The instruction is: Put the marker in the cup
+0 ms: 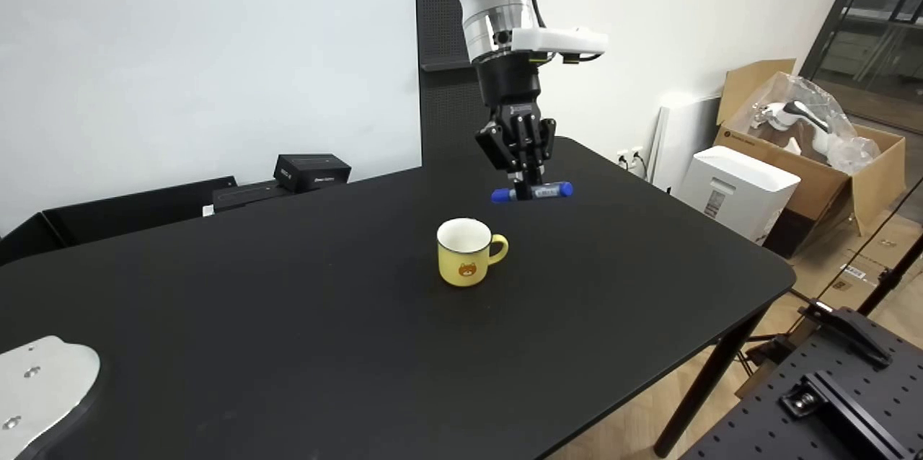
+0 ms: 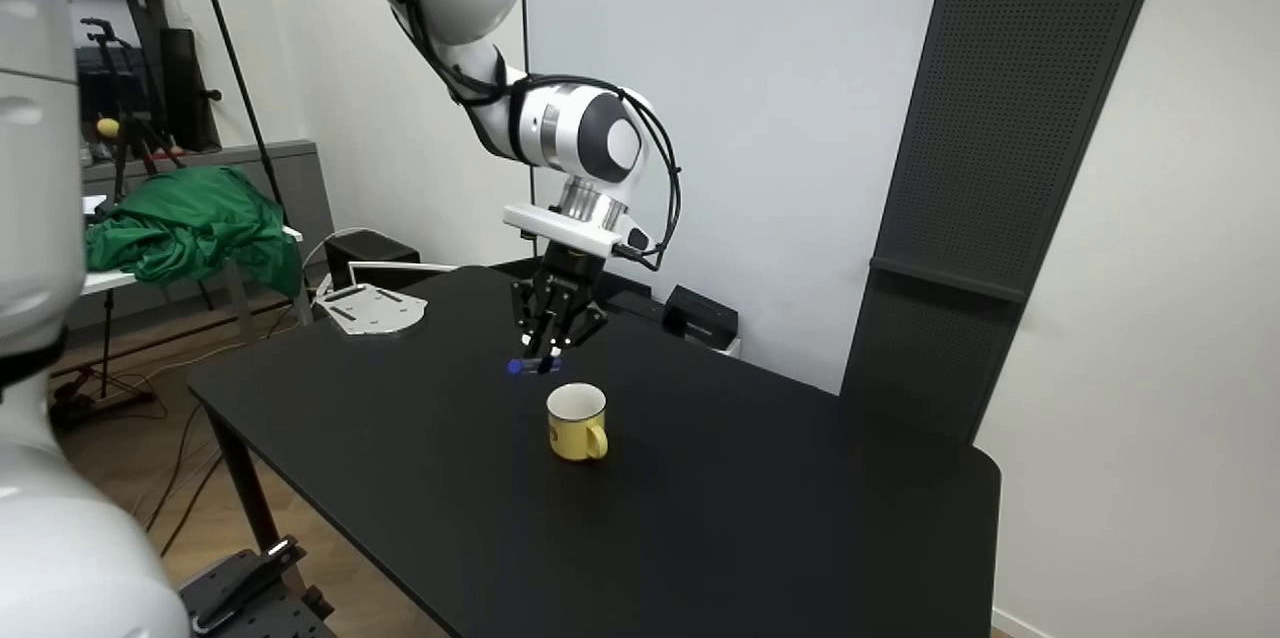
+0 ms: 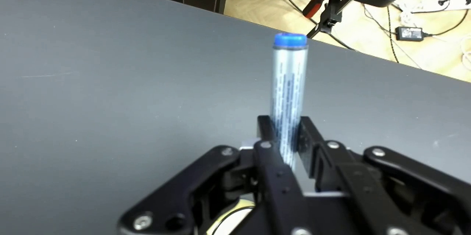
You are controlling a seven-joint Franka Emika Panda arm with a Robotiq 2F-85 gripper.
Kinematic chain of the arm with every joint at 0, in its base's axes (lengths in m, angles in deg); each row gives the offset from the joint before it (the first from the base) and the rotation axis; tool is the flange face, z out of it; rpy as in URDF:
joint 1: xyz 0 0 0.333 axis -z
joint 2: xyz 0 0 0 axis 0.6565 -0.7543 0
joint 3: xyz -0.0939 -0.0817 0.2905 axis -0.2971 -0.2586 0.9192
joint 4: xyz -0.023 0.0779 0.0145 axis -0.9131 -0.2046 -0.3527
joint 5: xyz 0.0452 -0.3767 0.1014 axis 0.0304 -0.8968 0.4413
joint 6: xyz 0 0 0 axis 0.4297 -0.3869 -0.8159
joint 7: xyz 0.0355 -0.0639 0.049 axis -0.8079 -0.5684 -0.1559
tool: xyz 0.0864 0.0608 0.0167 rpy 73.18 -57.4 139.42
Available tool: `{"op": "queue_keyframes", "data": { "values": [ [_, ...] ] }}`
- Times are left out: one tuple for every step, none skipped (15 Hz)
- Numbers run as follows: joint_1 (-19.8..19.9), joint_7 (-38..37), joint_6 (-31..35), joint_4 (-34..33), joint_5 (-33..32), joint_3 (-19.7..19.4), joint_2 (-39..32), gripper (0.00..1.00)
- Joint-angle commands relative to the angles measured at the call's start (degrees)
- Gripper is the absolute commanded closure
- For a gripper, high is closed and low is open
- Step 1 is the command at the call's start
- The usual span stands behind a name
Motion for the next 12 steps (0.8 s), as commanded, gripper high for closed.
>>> {"op": "queue_keyframes", "data": {
  "values": [
    [0.56,-0.13,-0.14,-0.13,-0.14,0.62,-0.04,0.95],
    [0.54,-0.18,-0.73,-0.4,-0.27,0.63,-0.36,0.95],
    [0.66,-0.89,-1.35,-1.32,-0.11,0.46,-1.13,0.95],
    [0.9,-1.0,-2.34,-2.56,0.28,0.32,-2.15,0.95],
    [0.93,-1.99,-2.74,-3.78,-0.04,0.08,-3.24,0.95],
    [1.08,-3.2,-3.58,-5.61,-0.08,-0.21,-4.85,0.95],
    [1.23,-4.22,-4.07,-7.05,0.02,-0.43,-6.16,0.95],
    [1.33,-5.29,-4.66,-8.76,-0.03,-0.61,-7.62,0.95],
    [1.45,-6.0,-5.44,-10.32,-0.06,-0.68,-8.91,0.95],
    [1.5,-6.86,-6.19,-11.99,0.1,-0.72,-10.37,0.95],
    [1.54,-7.54,-7.05,-13.54,0.24,-0.74,-11.68,0.95],
    [1.43,-8.3,-8.03,-15.24,0.36,-0.7,-13.16,0.95]
  ]
}}
